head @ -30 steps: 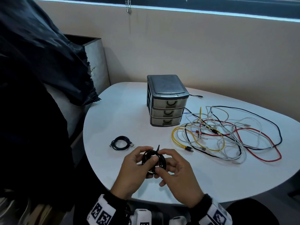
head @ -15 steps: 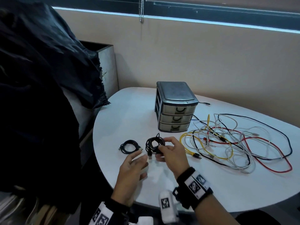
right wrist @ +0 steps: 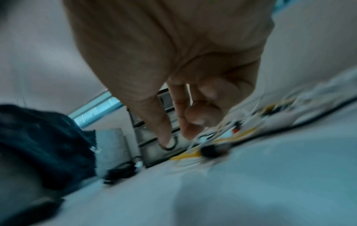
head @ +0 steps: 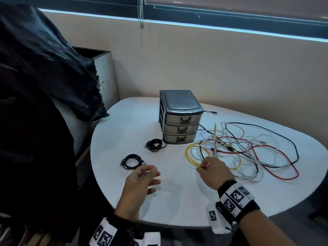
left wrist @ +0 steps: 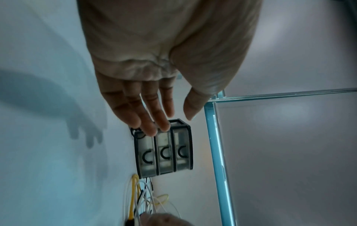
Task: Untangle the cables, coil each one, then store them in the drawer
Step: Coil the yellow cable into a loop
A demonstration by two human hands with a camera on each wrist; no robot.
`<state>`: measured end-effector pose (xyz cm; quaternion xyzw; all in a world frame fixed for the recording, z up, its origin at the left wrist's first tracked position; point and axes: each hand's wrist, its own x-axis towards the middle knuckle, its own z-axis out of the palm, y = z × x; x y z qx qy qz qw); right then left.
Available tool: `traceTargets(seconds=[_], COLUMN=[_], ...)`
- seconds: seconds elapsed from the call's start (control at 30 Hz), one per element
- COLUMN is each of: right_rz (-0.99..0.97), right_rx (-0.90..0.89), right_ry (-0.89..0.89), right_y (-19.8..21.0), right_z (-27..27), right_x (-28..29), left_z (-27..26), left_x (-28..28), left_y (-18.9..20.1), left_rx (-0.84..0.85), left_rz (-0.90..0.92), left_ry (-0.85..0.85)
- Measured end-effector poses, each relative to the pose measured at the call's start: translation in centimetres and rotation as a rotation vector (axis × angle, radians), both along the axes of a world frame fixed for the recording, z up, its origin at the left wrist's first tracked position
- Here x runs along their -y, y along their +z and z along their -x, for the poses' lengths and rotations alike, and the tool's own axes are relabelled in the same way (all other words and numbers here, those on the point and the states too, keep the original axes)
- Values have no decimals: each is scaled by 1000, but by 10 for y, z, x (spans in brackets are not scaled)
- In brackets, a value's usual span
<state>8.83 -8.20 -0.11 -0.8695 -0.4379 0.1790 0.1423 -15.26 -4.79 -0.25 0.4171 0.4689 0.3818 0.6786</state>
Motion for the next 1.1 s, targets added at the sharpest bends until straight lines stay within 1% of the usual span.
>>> traceTargets(seconds=[0.07, 0.1, 0.2, 0.3, 0.43, 0.6, 0.67, 0.77, 0.87, 0.97, 1.0, 1.1], right_rz=[185, 234, 204, 202, 132, 201, 108, -140, -218, -295, -323, -355], right_rx=[112, 120, 83, 101, 176, 210, 203, 123, 4, -112, -143, -205], right_ry=[19, 36, 120, 176, 152, 241, 261, 346, 418, 468, 484, 555], right_y=[-2, -4, -10, -9, -3, 6, 11, 15, 15, 18, 21, 31], right_z=[-21, -27, -30, -19, -7, 8, 18, 37, 45, 35, 32, 27], right_x=[10, 12, 10, 6, -6, -21, -16, 4, 23, 27, 26, 23], left_z=[-13, -19, -39, -51, -56, -60, -64, -70, -73, -76, -78, -85], left_x=[1, 2, 6, 12, 20, 21, 17, 5, -4, -9, -11, -16], left_y=[6, 9, 15, 19, 21, 26, 30, 31, 25, 20, 19, 21], left_rx=[2, 3, -8, -24, -41, -79, -102, -160, -170, -190, -196, -220], left_rz=[-5, -4, -5, -5, 0, 2, 35, 79, 40, -26, -42, -102], left_ry=[-56, -83, -163, -223, -244, -272, -266, -178, -149, -150, -171, -303])
